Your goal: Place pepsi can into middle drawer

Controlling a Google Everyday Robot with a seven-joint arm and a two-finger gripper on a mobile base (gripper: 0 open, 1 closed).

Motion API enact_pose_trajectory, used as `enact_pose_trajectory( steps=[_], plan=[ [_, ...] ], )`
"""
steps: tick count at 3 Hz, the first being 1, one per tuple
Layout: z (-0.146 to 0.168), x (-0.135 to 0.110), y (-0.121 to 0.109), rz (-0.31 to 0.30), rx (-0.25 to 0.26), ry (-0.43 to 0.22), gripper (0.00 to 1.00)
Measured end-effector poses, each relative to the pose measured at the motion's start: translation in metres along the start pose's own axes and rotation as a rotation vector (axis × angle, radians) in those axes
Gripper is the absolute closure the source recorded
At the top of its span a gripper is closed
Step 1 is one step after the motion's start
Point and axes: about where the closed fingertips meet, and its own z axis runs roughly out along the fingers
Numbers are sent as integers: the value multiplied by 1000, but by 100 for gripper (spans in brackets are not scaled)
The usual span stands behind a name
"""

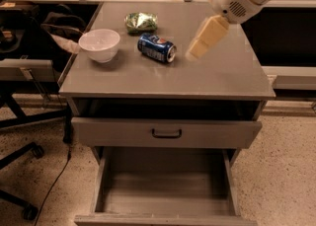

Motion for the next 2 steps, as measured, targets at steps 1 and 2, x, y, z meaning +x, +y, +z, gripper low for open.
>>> enact_pose_trajectory(
  steps=[1,2],
  plan=[
    [17,-16,2,-7,-26,-65,0],
    [18,-16,2,2,-22,-66,0]
  ],
)
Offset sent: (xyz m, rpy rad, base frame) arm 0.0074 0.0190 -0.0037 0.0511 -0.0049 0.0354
